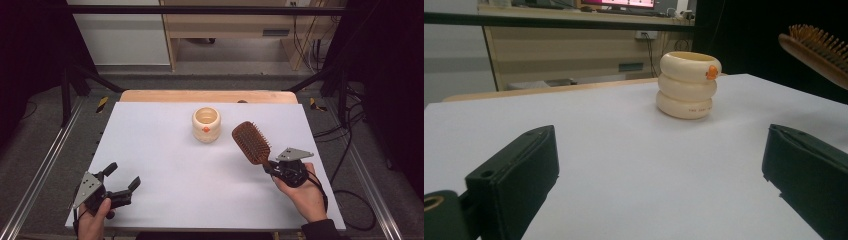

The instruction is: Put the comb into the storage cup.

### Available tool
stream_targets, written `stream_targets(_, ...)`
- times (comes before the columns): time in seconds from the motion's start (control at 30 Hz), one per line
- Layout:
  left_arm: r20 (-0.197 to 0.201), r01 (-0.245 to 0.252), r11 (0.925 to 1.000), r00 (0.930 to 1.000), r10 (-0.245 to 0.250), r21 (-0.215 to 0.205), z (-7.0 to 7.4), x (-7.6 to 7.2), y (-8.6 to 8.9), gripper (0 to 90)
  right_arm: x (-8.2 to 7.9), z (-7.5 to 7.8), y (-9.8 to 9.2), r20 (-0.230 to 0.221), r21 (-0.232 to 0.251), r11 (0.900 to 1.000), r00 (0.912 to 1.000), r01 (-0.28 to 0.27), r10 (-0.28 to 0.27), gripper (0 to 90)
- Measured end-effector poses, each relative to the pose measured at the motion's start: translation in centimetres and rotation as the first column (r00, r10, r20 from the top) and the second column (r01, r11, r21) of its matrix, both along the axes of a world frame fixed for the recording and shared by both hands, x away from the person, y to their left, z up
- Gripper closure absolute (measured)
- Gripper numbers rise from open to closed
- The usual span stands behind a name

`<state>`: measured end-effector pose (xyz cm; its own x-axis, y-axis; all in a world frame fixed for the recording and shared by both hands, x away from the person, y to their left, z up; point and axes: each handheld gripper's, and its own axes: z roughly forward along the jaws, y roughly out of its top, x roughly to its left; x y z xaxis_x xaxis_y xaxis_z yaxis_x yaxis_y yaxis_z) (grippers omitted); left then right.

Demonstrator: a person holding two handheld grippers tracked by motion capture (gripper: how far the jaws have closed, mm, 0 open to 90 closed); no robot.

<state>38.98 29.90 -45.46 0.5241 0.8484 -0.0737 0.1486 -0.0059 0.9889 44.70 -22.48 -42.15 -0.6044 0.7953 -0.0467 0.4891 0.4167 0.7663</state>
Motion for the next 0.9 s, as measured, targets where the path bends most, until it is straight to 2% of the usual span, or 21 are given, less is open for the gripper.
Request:
stream_targets(0.17,0.003,0.033,0.9994,0.9995,-0.033,0.013,1.4,0.3,-1.6,2.3,0.4,0.6,0.3,0.077,0.06,0.998,0.997,0.008,-0.012,73.1)
stream_targets(0.3,-0.002,0.056,0.9978,0.9984,-0.056,0.036,2.3,0.7,-3.1,2.7,0.6,0.1,0.6,0.103,0.101,0.995,0.9947,-0.009,-0.001,73.0)
stream_targets(0.37,-0.006,0.072,0.9955,0.9974,-0.072,0.062,2.7,0.8,-4.1,2.8,0.6,-0.3,0.9,0.112,0.124,0.992,0.9937,-0.02,0.006,73.0)
stream_targets(0.47,-0.011,0.104,0.9901,0.9946,-0.103,0.094,2.7,0.7,-5.6,2.8,0.6,-0.5,1.3,0.117,0.107,0.994,0.9928,-0.037,0.024,73.1)
stream_targets(0.5,-0.014,0.111,0.9887,0.9938,-0.11,0.1,2.6,0.8,-6.0,2.8,0.6,-0.5,1.4,0.121,0.118,0.992,0.9923,-0.04,0.026,73.1)
stream_targets(0.7,-0.029,0.152,0.9836,0.9883,-0.15,0.097,2.9,1.5,-7.8,2.8,0.7,-0.7,1.6,0.147,0.137,0.99,0.9889,-0.038,0.018,73.1)
stream_targets(0.9,-0.011,0.167,0.9824,0.986,-0.166,0.085,4.6,2.8,-8.4,2.8,0.8,0.0,2.3,0.184,0.164,0.985,0.9826,-0.054,0.023,73.1)
